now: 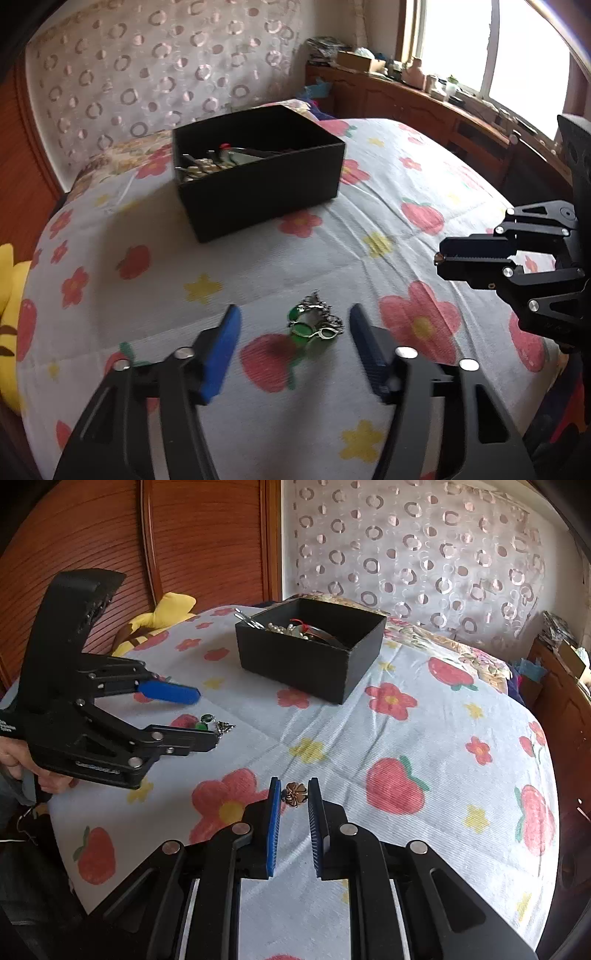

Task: Organize jewelry
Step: 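Grasp the green-stone earrings with the left tool while the right tool holds the ring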

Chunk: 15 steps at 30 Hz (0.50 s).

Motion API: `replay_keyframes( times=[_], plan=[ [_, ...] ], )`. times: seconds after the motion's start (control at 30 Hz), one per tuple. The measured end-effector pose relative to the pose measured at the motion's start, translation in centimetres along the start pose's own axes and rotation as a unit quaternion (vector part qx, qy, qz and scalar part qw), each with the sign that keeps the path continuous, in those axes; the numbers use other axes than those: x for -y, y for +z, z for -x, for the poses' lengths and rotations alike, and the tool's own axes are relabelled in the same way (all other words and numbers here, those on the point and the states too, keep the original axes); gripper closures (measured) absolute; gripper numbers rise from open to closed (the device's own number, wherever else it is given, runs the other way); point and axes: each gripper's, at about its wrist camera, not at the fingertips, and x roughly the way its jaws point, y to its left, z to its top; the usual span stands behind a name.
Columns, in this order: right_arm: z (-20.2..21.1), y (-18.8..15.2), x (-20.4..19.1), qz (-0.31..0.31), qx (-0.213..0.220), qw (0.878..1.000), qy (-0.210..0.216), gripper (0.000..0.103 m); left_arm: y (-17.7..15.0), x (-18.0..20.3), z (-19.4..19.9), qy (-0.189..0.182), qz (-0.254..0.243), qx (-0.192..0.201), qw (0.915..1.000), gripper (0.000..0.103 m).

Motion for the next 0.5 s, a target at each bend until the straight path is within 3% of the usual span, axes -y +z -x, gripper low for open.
replay_keyframes(
  times=[0.1, 0.2, 0.5],
  plan=[
    [0.1, -0.2, 0.1, 0.000, 0.001, 1.000, 0.000, 0.087, 0.0, 0.3, -0.1, -0.013, -0.002, -0.001, 0.9999, 0.072],
    [0.1, -0.1, 0.1, -0.001, 0.000, 1.000, 0.000, 0.087, -0.1, 0.7, 0.2, -0.018, -0.007, 0.007, 0.9998, 0.096],
    [0.1, -0.2, 0.0, 0.001, 0.003, 1.000, 0.001, 0.087, -0.2, 0.7, 1.1, -0.028, -0.003, 0.017, 0.9995, 0.098]
  ],
)
